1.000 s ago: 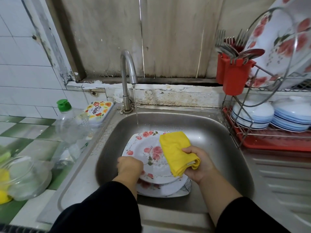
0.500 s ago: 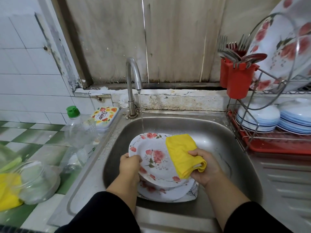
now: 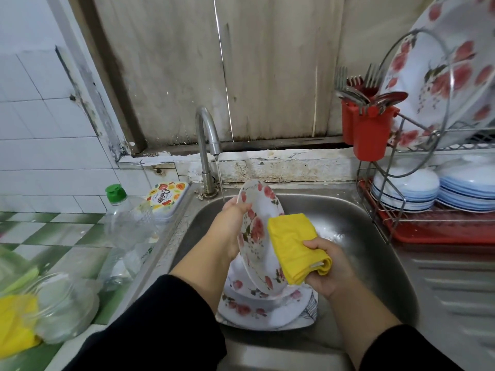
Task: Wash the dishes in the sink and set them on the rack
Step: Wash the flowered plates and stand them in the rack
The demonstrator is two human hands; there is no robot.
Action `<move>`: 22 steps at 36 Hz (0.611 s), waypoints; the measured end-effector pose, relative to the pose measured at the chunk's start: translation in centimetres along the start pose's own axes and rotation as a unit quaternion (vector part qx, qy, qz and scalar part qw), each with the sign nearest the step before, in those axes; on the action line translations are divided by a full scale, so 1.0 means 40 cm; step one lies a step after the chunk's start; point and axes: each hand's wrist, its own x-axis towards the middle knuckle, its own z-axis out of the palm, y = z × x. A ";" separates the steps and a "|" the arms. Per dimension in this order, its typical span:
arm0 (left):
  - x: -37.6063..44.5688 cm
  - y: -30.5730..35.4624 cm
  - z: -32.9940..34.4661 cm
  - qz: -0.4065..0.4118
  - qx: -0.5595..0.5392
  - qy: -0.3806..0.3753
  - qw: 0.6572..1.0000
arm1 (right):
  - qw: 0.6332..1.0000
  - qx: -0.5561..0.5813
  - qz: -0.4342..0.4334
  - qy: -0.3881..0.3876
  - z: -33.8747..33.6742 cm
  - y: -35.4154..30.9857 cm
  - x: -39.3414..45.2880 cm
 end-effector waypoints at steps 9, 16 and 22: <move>-0.029 0.034 0.035 0.040 0.065 -0.028 0.997 | 1.000 0.001 0.011 0.005 0.006 -0.001 -0.006; -0.041 0.049 0.053 0.060 0.069 -0.035 0.995 | 1.000 0.008 0.011 0.019 0.008 -0.004 -0.018; -0.073 0.065 0.056 0.050 0.005 -0.060 0.997 | 0.998 -0.024 -0.051 0.022 0.045 -0.027 -0.025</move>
